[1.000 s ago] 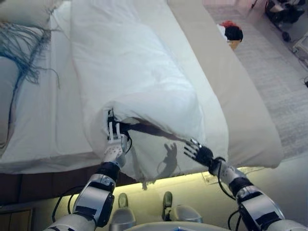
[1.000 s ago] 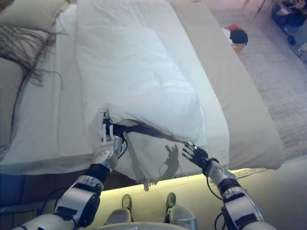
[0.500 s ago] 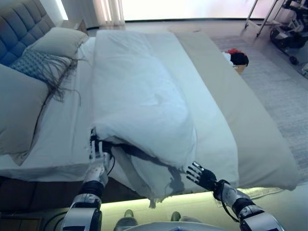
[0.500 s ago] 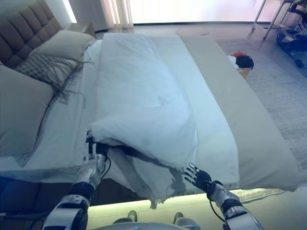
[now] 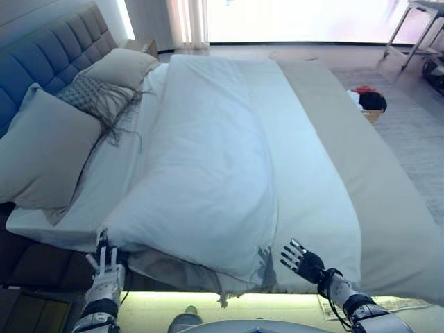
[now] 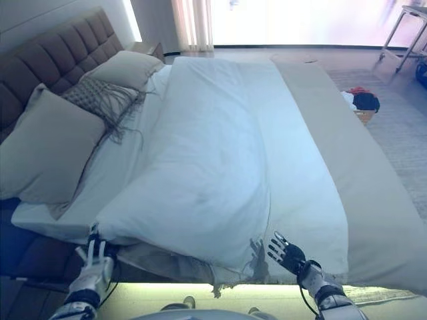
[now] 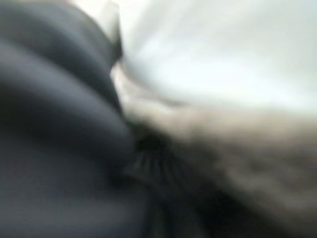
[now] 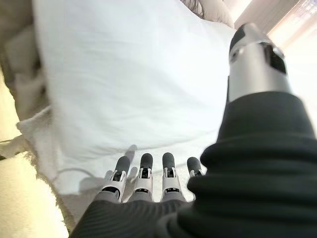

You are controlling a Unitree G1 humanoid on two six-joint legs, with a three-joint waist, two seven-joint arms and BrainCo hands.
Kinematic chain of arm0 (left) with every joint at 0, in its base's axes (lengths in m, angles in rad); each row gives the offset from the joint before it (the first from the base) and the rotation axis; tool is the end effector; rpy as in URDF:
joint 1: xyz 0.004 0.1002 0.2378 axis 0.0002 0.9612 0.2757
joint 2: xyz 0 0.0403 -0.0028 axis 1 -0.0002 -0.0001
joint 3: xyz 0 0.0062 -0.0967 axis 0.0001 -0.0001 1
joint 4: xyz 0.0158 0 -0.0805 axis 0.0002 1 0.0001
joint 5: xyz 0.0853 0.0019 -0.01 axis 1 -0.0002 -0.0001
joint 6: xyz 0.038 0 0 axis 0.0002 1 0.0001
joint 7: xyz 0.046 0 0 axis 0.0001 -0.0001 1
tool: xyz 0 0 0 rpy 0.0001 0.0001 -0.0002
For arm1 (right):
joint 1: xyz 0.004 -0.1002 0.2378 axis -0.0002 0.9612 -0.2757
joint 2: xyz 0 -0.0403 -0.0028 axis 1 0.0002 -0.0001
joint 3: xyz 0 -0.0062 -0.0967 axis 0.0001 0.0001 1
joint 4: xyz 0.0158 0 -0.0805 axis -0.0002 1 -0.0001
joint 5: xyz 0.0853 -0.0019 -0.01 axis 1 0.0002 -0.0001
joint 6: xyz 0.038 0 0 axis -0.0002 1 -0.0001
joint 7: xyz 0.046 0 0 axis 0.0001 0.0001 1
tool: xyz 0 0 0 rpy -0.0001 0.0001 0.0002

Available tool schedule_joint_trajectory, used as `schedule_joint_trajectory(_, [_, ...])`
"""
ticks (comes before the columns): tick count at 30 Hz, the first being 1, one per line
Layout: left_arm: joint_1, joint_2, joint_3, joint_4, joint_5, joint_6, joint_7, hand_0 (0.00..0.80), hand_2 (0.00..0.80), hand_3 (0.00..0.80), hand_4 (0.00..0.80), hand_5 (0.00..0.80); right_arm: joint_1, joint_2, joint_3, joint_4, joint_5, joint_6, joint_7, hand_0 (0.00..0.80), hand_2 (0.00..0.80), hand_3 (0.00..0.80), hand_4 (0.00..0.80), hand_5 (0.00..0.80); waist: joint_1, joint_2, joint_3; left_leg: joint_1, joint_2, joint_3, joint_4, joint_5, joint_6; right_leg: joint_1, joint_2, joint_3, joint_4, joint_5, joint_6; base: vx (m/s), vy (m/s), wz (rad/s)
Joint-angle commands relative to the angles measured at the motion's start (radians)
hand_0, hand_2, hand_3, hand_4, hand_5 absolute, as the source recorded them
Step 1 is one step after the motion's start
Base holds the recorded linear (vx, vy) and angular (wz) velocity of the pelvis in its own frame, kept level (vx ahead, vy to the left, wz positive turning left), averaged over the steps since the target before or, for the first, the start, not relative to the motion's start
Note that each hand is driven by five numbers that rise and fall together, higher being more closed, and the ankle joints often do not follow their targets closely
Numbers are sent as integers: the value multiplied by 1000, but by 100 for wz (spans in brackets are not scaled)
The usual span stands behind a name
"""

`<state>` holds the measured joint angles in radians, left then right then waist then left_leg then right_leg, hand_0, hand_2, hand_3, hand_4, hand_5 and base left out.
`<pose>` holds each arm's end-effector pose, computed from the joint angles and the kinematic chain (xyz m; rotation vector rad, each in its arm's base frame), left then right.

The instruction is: Make the bed neatly

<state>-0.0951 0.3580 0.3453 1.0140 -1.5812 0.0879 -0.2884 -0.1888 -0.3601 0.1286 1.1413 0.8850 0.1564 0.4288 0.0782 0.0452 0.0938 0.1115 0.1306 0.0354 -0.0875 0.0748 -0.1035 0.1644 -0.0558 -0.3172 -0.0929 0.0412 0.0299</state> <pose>0.1272 0.2865 -0.0476 -1.3652 0.1445 0.7057 0.1402 -0.2474 -0.0635 0.6449 0.8574 -0.0696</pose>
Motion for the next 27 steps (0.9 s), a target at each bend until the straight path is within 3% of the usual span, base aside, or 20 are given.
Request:
schedule_joint_trajectory(1, [1, 236, 188, 81, -9, -38, -125, 800, 800, 800, 800, 800, -5, -34, -37, 51, 25, -43, 6, 0, 0, 0, 0, 0, 82, -13, -42, -18, -3, -16, 26, -33, -25, 24, -120, -44, 57, -67, 86, -37, 37, 2])
schedule_joint_trajectory(6, [76, 344, 328, 156, -27, -19, -135, 800, 800, 800, 800, 800, -5, -58, -61, 75, 36, -53, -10, 0, 0, 0, 0, 0, 108, -3, -33, -38, -11, -31, 39, -32, -25, 20, -126, -61, 62, -71, 85, -54, 49, -1])
schedule_joint_trajectory(12, [130, 415, 416, 199, 11, -6, -121, 800, 800, 800, 800, 800, -6, -76, -83, 95, 68, -60, -15, 0, 0, 0, 0, 0, 140, 2, -27, -53, -19, -56, 51, -34, -24, 28, -131, -93, 60, -78, 85, -58, 20, 8])
schedule_joint_trajectory(18, [145, 410, 433, 220, -34, -20, -58, 800, 800, 800, 800, 800, -14, -71, -72, 89, 63, -77, -13, 0, 0, 0, 0, 0, 161, 7, -13, -66, -23, -74, 58, -36, -29, 30, -134, -118, 68, -88, 83, -86, 17, 3])
schedule_joint_trajectory(23, [116, 373, 384, 222, -66, -33, -69, 800, 800, 800, 800, 800, -31, -83, -62, 87, 51, -87, -15, 0, 0, 0, 0, 0, 172, 16, 2, -93, -13, -81, 25, 5, -46, 31, -109, -143, 77, -114, 58, -108, 20, 3])
schedule_joint_trajectory(25, [100, 347, 365, 196, -69, -48, -62, 800, 800, 800, 800, 800, -29, -86, -68, 85, 62, -89, -15, 0, 0, 0, 0, 0, 176, 12, 11, -125, -6, -53, 10, 36, -62, 42, -90, -164, 64, -113, 51, -122, -14, 21])
schedule_joint_trajectory(27, [70, 321, 342, 165, -54, -63, -32, 800, 800, 800, 800, 800, -13, -92, -94, 86, 79, -97, -8, 0, 0, 0, 0, 0, 161, 8, 27, -151, 14, 47, 19, 74, -79, 51, -78, -206, 71, -111, 45, -103, 8, 43])
